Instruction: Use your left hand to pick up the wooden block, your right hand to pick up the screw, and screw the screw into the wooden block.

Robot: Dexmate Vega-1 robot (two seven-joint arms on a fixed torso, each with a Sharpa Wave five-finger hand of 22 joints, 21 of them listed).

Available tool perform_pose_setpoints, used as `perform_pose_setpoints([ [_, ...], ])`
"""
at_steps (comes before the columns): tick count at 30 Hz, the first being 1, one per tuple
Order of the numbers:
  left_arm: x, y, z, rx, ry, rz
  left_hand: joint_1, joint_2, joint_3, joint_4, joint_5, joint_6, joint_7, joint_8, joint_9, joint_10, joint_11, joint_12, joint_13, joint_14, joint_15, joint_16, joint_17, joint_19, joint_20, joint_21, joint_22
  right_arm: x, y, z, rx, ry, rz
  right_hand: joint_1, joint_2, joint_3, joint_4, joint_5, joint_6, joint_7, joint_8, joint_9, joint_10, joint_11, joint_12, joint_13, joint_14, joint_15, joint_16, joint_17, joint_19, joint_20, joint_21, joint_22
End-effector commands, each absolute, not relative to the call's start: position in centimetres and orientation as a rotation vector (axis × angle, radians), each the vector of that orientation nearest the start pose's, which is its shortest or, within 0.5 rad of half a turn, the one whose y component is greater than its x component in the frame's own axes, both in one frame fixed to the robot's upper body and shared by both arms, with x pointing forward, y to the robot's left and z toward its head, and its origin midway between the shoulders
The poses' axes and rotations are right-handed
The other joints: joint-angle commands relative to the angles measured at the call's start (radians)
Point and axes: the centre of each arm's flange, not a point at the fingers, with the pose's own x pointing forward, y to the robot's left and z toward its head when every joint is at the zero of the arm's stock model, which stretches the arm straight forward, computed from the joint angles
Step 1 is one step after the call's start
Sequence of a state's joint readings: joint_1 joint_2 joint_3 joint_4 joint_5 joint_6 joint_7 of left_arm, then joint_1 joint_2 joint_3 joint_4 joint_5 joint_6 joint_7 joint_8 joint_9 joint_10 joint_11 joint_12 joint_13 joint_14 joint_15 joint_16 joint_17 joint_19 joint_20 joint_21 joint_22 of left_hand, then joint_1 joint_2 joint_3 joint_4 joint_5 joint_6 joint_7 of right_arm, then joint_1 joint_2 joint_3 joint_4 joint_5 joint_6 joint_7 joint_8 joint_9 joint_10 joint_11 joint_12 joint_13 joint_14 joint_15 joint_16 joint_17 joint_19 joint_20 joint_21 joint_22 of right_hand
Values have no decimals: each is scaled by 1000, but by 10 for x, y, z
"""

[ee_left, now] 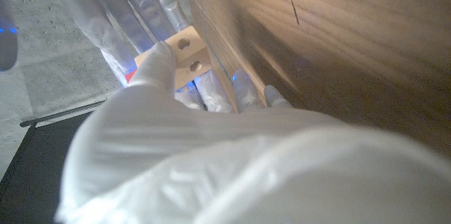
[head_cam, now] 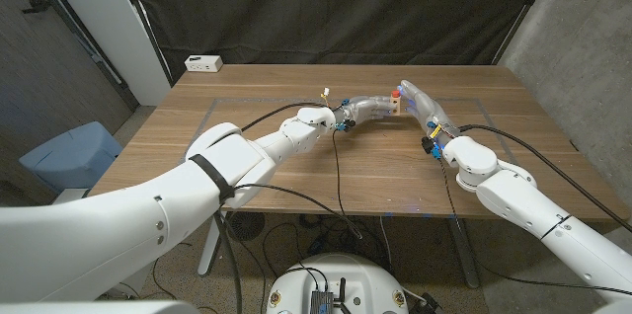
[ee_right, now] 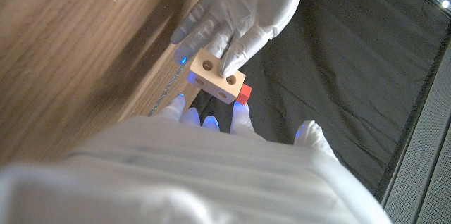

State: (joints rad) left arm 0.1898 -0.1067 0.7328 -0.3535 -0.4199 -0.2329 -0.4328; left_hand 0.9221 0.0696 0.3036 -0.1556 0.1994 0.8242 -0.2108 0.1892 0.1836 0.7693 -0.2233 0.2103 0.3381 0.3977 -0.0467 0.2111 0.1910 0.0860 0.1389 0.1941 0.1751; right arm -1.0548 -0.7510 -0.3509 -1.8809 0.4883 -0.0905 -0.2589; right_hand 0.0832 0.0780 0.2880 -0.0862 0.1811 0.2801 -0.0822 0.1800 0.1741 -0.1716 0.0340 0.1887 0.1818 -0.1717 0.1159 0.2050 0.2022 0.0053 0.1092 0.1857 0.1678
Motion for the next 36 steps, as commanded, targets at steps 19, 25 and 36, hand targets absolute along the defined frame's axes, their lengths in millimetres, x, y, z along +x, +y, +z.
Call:
perform_pose_setpoints([
  [19, 712, -15, 16, 301, -319, -798, -2, 4, 3, 4, 5, 18, 11, 9, 6, 5, 4, 7, 3, 4, -56, 4, 3, -2, 3, 5, 4, 556, -254, -26, -280, -496, 131, -4, 0, 8, 0, 6, 7, 3, 5, 5, -36, 3, 4, 3, -81, 5, -1, 2, 4, 2, 5, 3],
  [25, 713, -16, 16, 303, -313, -793, -1, 5, 3, 3, 6, 18, 12, 9, 6, 5, 4, 7, 3, 3, -56, 3, 3, -3, 3, 5, 4, 553, -254, -27, -282, -495, 129, -4, 1, 9, 0, 6, 7, 3, 5, 5, -36, 2, 4, 3, -81, 5, -1, 1, 5, 2, 5, 3],
  [36, 713, -17, 16, 304, -307, -786, 0, 5, 3, 3, 5, 19, 12, 9, 6, 5, 4, 7, 3, 4, -55, 4, 3, -3, 3, 5, 4, 551, -254, -30, -283, -490, 131, -4, 1, 10, -1, 6, 8, 4, 5, 5, -37, 3, 4, 3, -81, 5, -1, 1, 5, 2, 5, 3],
])
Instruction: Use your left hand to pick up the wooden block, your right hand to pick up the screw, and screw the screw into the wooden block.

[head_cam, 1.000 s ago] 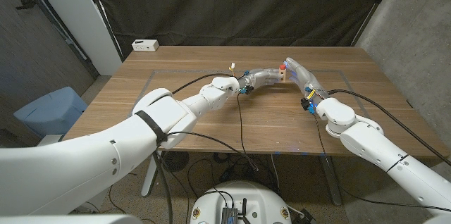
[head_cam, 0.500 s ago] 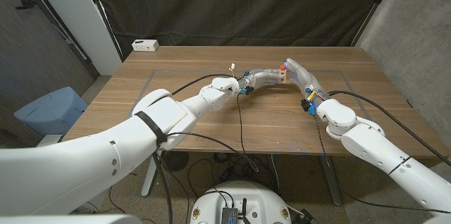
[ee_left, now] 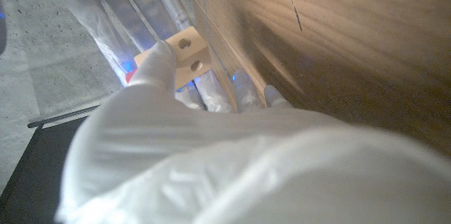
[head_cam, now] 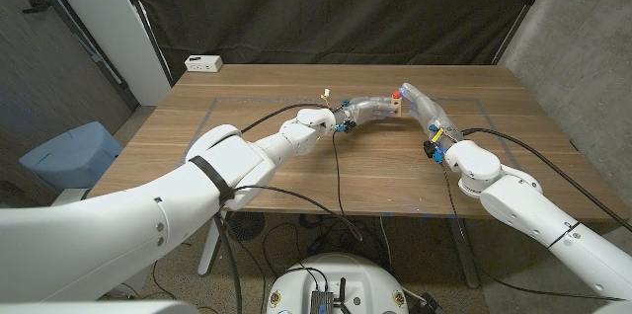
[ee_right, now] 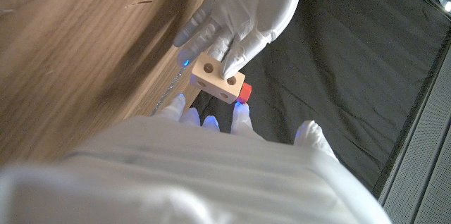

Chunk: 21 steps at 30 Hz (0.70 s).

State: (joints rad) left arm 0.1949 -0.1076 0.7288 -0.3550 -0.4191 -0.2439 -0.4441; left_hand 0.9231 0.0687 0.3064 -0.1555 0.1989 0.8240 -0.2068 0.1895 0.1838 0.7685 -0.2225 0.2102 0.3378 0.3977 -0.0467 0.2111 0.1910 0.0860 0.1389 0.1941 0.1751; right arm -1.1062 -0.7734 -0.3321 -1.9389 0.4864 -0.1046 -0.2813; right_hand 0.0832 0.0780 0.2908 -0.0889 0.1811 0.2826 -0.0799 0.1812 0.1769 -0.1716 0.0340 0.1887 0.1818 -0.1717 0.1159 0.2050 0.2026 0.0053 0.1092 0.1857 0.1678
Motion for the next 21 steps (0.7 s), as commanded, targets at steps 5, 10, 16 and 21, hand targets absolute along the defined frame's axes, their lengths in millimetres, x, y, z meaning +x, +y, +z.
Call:
perform_pose_setpoints([
  [5, 714, -18, 15, 302, -301, -783, -2, 5, 0, 3, 6, 17, 7, 8, 6, 6, 3, 7, 3, 3, -56, 3, 3, -3, 3, 5, 4, 551, -253, -31, -283, -487, 137, -4, 1, 7, 2, 6, 5, 1, 4, 2, -37, 3, 4, 3, -81, 5, -1, 1, 6, 1, 6, 3],
  [10, 714, -17, 15, 302, -299, -778, -2, 6, 0, 3, 6, 19, 7, 9, 6, 6, 3, 7, 3, 4, -56, 4, 3, -3, 4, 5, 4, 550, -251, -31, -287, -483, 143, -4, 1, 7, 2, 6, 5, 1, 4, 2, -37, 3, 4, 3, -81, 5, -1, 1, 6, 2, 5, 3],
  [16, 715, -17, 15, 300, -297, -775, -2, 6, 0, 3, 6, 19, 6, 9, 6, 5, 4, 7, 3, 4, -56, 4, 3, -3, 3, 5, 4, 549, -248, -32, -290, -482, 150, -4, 1, 7, 2, 6, 7, -2, 4, 2, -37, 3, 4, 3, -81, 5, -1, 1, 6, 2, 5, 3],
  [21, 715, -16, 15, 300, -294, -772, -1, 5, 0, 2, 6, 20, 7, 9, 6, 5, 4, 7, 3, 4, -56, 4, 2, -3, 4, 5, 4, 548, -245, -33, -293, -482, 154, -4, 1, 8, 2, 6, 6, -1, 4, 2, -36, 3, 4, 3, -81, 5, -1, 1, 7, 2, 6, 3],
])
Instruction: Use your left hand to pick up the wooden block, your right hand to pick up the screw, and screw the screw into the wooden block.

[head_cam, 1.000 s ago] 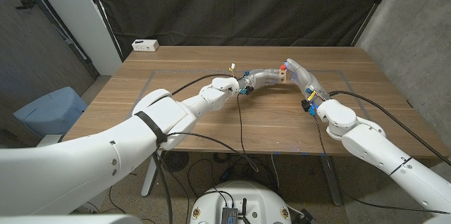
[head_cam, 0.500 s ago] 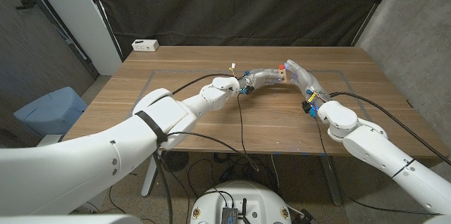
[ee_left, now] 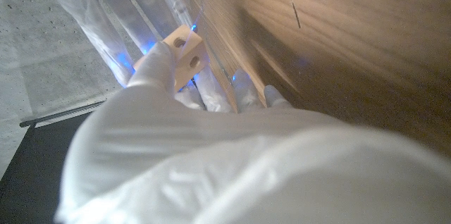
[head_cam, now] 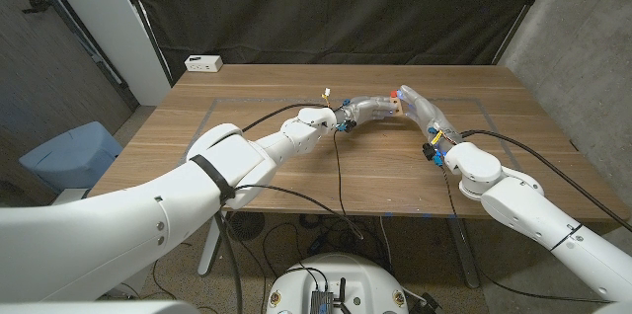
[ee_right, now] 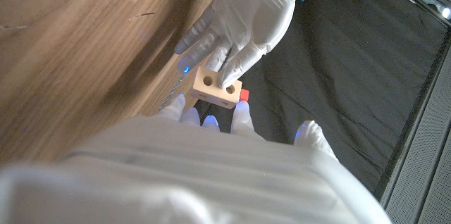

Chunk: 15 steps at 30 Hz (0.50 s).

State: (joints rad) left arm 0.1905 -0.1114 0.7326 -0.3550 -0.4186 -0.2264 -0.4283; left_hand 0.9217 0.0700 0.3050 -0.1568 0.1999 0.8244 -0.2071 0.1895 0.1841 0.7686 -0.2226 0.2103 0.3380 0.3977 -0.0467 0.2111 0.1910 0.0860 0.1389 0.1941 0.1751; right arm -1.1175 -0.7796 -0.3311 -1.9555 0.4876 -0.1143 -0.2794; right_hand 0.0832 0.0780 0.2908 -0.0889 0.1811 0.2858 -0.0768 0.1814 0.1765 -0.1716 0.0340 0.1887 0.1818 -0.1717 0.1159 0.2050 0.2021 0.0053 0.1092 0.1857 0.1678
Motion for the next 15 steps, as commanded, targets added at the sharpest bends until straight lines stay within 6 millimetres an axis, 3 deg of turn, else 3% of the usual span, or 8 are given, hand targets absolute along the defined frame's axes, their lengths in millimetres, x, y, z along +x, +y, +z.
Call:
perform_pose_setpoints([
  [1, 715, -16, 15, 299, -294, -772, -1, 4, 2, 4, 5, 19, 7, 9, 5, 5, 4, 6, 3, 4, -56, 4, 3, -3, 4, 5, 4, 547, -245, -33, -293, -482, 154, -4, 1, 8, 1, 6, 3, -4, 4, 3, -36, 3, 4, 3, -81, 5, -1, 1, 6, 1, 5, 3],
  [15, 716, -15, 14, 302, -288, -770, -2, 5, 1, 6, 5, 19, 8, 9, 5, 6, 4, 7, 3, 5, -56, 4, 3, -3, 4, 5, 4, 543, -242, -34, -296, -482, 159, -4, 1, 8, 1, 6, 4, -6, 4, 3, -36, 3, 4, 3, -82, 6, -1, 1, 6, 1, 5, 3],
])
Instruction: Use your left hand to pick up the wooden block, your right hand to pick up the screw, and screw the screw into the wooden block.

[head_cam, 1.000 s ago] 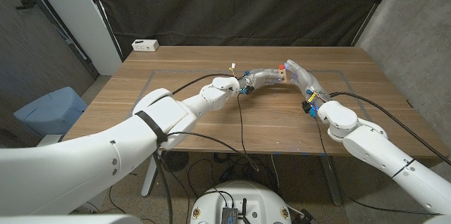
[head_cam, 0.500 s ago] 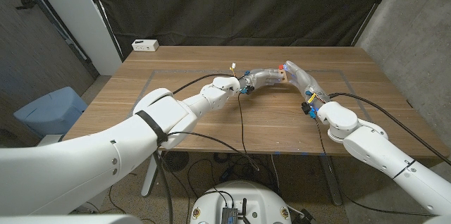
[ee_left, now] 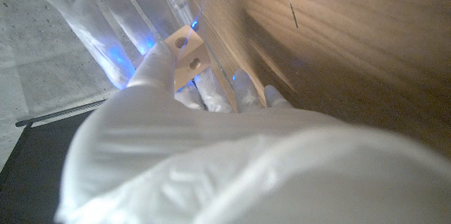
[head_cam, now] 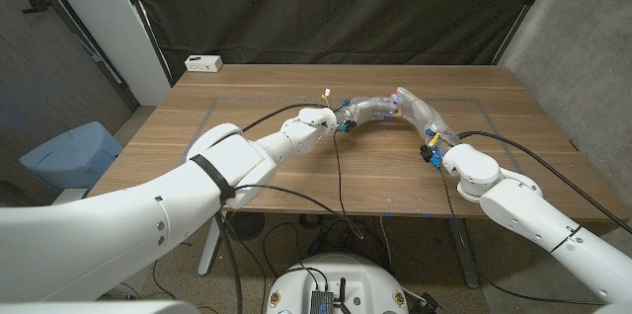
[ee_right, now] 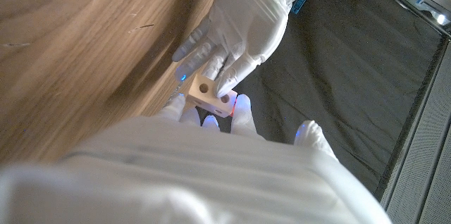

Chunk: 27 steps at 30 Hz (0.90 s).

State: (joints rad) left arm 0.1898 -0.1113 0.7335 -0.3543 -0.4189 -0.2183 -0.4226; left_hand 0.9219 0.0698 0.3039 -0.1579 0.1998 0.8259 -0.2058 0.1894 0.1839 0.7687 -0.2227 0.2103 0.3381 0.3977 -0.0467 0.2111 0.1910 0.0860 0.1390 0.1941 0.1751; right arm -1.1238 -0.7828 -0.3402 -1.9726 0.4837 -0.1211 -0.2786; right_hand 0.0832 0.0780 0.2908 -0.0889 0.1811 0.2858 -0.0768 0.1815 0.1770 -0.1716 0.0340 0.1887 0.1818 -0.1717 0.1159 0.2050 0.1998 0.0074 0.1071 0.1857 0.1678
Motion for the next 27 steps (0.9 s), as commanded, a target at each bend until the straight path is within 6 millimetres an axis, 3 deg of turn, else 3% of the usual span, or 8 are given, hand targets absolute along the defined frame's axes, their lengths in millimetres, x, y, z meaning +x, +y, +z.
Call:
perform_pose_setpoints([
  [1, 716, -15, 14, 302, -289, -770, -3, 5, 2, 7, 5, 17, 7, 9, 6, 6, 4, 7, 3, 5, -56, 4, 3, -3, 4, 5, 4, 543, -243, -34, -296, -482, 157, -4, 1, 8, 1, 6, 4, -6, 4, 2, -36, 3, 4, 3, -82, 6, -1, 4, 4, 4, 5, 3],
  [27, 712, -16, 17, 314, -324, -803, -2, 5, 3, 6, 5, 19, 8, 9, 6, 7, 4, 7, 3, 5, -56, 4, 3, -2, 4, 5, 4, 540, -269, -24, -290, -517, 83, -1, 1, 9, -1, 6, 4, -6, 3, 2, -29, 4, 7, 2, -77, 5, 0, 2, 11, 2, 7, 3],
])
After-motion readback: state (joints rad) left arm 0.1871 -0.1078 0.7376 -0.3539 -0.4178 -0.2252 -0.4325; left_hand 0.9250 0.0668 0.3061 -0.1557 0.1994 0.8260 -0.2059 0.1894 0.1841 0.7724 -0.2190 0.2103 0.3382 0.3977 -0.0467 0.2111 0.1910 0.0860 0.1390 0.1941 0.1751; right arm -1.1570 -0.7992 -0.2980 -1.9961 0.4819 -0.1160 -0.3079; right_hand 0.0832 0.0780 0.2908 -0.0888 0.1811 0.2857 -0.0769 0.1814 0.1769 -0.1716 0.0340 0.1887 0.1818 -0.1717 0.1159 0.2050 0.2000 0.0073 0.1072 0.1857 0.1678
